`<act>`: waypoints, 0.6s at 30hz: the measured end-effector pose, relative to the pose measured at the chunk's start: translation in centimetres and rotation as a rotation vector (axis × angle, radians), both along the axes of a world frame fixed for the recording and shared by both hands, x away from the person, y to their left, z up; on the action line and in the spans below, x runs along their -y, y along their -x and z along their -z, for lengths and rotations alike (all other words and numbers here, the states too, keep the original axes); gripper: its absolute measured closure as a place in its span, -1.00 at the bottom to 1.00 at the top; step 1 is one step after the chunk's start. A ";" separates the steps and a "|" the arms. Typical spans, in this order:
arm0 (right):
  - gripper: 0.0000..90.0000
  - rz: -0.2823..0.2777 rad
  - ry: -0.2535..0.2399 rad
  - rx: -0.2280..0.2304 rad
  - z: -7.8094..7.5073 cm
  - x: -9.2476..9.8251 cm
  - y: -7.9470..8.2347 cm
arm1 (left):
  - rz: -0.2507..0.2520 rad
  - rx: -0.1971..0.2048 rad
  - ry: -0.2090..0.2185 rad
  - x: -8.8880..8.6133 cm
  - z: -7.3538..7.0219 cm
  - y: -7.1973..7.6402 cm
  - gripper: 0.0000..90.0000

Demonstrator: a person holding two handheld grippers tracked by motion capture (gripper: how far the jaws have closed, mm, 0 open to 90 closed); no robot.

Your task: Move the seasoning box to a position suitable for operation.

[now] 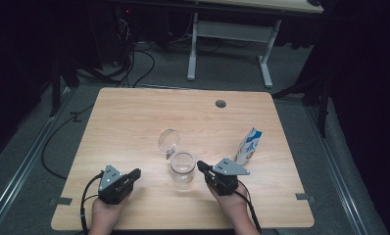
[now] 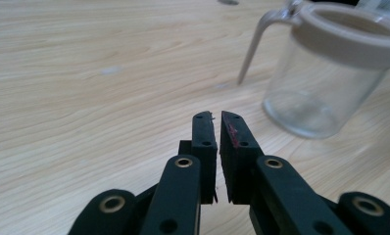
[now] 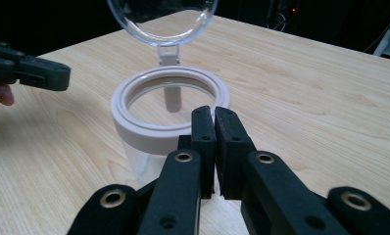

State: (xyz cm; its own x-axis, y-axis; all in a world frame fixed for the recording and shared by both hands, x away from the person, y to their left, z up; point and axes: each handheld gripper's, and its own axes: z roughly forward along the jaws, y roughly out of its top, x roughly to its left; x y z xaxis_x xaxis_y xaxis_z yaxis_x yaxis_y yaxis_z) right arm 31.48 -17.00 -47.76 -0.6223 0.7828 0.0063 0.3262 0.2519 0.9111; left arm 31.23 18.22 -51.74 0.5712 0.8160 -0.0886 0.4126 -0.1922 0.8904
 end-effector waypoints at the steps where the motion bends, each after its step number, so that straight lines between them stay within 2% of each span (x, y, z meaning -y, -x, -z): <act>1: 0.93 0.010 0.003 -0.002 0.1 0.4 0.0 | -0.011 0.004 -0.022 -0.4 0.2 0.2 0.85; 5: 0.90 0.033 0.002 -0.016 0.5 1.3 -0.1 | -0.028 0.035 -0.058 -1.0 0.6 0.8 0.76; 8: 0.87 0.052 0.010 -0.030 0.9 2.1 0.1 | -0.015 0.018 -0.051 -1.4 0.7 0.9 0.72; 13: 0.76 0.122 0.023 -0.037 1.3 4.0 0.9 | 0.004 0.034 -0.036 -1.4 0.5 0.9 0.66; 14: 0.76 0.122 0.023 -0.037 1.3 4.0 0.9 | 0.004 0.034 -0.036 -1.4 0.5 0.9 0.66; 15: 0.71 0.152 0.028 -0.035 1.4 4.9 1.3 | 0.015 0.032 -0.036 -1.3 0.6 1.0 0.66; 18: 0.60 0.199 0.026 -0.033 1.4 6.2 1.8 | 0.026 0.039 -0.039 -1.2 0.6 1.2 0.66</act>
